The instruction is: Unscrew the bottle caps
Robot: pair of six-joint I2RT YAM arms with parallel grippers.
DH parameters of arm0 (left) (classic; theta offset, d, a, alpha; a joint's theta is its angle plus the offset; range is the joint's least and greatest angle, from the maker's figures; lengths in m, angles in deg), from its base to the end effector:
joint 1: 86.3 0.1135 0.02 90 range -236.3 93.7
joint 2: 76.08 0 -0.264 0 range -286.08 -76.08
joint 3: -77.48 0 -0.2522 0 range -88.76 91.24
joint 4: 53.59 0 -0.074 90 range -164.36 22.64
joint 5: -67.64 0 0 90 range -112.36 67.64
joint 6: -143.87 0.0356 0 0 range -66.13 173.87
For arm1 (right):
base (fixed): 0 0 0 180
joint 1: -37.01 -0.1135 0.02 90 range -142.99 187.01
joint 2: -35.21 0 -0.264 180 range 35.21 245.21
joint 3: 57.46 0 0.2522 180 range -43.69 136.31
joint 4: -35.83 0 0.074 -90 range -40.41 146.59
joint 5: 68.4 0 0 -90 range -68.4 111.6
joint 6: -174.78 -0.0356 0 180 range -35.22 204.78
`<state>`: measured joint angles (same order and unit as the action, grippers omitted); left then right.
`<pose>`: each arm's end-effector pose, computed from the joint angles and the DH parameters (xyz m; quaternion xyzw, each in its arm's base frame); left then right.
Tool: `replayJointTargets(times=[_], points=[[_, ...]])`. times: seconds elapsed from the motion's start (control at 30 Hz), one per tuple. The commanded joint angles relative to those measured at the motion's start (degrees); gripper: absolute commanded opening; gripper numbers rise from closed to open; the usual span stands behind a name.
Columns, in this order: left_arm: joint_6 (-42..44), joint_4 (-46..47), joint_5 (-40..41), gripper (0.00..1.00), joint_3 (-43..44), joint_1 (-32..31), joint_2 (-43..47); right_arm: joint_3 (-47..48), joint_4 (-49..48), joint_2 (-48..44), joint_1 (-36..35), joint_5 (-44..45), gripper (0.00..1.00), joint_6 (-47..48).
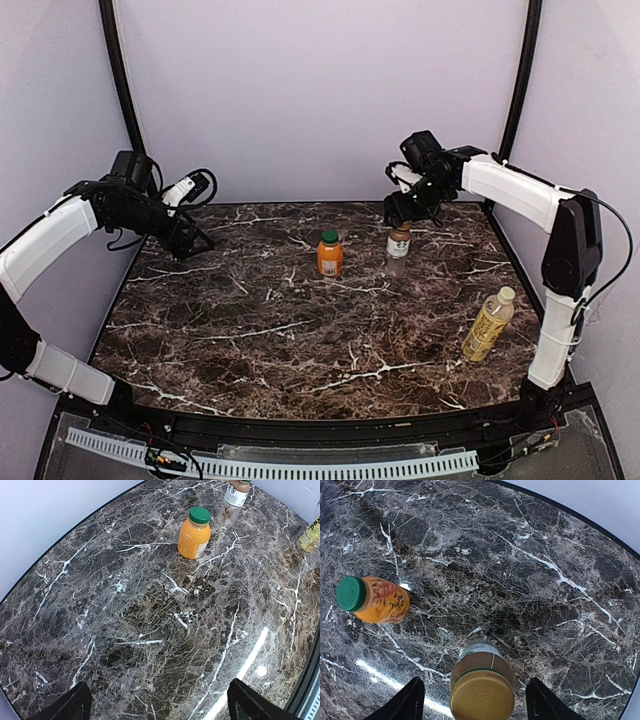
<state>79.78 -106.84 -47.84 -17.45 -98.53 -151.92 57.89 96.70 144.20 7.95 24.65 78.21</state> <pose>0.2711 -0.0744 0.3362 0.3748 0.8205 -0.1562 0.4024 0.3682 0.2024 0.3019 -0.1777 0.9354 0.0691 0.2978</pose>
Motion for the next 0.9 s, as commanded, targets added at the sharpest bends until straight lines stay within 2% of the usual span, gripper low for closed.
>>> replayJointTargets(times=[0.0,0.1,0.33,0.4,0.5,0.77,0.87], points=[[-0.56,-1.65,-0.32,0.95,1.48,-0.43,-0.03,1.00,0.60,1.00,-0.30,0.73,0.68,-0.55],[-0.60,-1.93,-0.60,0.95,1.78,-0.48,0.05,1.07,0.69,1.44,-0.30,0.99,0.61,-0.55],[-0.67,-2.61,-1.23,0.95,2.21,-0.52,-0.13,0.77,0.95,1.58,-0.30,0.74,0.60,-0.64],[-0.62,-2.61,-1.17,0.95,2.32,-0.57,-0.15,0.50,0.96,1.46,-0.30,0.88,0.55,-0.64],[-0.76,-2.63,-1.16,0.95,2.50,-0.52,-0.24,0.27,0.94,1.40,-0.30,0.71,0.42,-0.64],[-0.97,-2.82,-1.55,0.94,2.52,-0.69,-0.07,0.35,1.47,1.83,-0.30,1.28,0.38,-0.26],[-0.99,-2.87,-1.66,0.94,2.59,-0.73,0.06,0.46,2.00,1.84,-0.29,1.46,0.24,0.01]])
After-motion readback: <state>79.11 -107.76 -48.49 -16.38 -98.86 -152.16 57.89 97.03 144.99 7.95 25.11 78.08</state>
